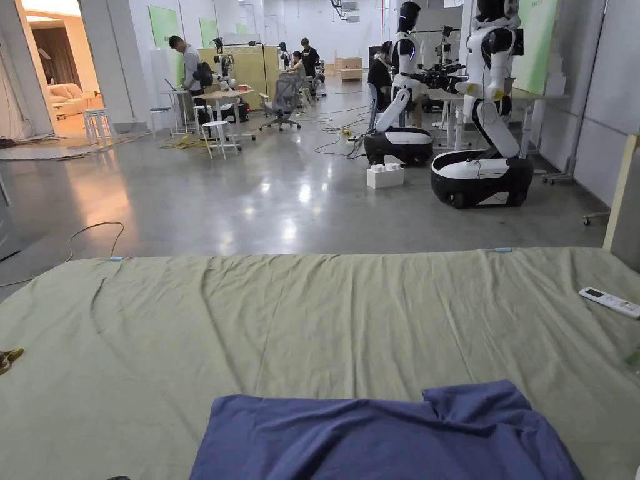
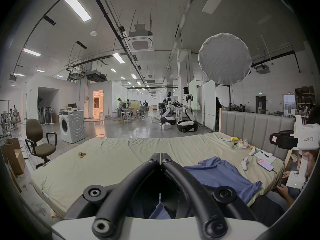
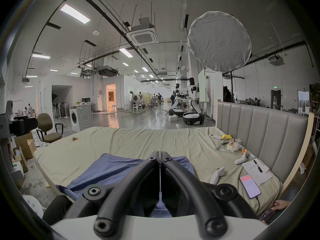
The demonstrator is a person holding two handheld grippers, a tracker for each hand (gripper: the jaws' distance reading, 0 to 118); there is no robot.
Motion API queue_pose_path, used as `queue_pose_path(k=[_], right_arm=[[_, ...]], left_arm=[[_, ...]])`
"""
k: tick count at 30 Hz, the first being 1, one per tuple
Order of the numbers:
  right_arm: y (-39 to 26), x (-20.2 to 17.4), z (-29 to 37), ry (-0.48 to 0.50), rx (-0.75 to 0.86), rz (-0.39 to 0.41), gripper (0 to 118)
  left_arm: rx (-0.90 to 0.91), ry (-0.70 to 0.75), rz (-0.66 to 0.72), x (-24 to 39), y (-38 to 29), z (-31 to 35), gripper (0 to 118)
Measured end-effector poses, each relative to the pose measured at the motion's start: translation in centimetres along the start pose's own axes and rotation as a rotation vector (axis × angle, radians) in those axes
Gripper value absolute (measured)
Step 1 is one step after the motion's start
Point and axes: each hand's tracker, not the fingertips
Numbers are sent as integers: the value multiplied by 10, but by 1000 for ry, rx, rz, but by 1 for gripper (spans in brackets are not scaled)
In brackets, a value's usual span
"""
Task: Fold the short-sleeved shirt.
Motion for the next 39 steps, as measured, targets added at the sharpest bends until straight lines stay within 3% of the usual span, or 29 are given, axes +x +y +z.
queue_pose_path(k=[11,18,19,22,23,24,31,39], right_arm=[[-4,3,-6,4,-34,-20,1],[-20,12,-10,6,-98,-75,1],[-25,14,-10,2,-141,-122,1],[-30,15,-11,8,-134,-130,1],[-32,16,-11,5,-142,-134,1],[-34,15,-12,-1,-156,-131,1],[-41,19,-13,-2,-206,-148,1],[-44,20,-13,-21,-235,-149,1]], left_arm=[[-19,-44,-11,-1,-2,-2,0],[-130,3,68,-44,-39,-14,1],[-164,7,60,-51,-49,-18,5],[-312,19,88,-80,-92,-34,45],[-342,35,103,-86,-106,-38,68],[-388,41,123,-95,-123,-42,75],[-599,-12,203,-124,-211,-55,74],[-677,-34,279,-123,-243,-75,71]])
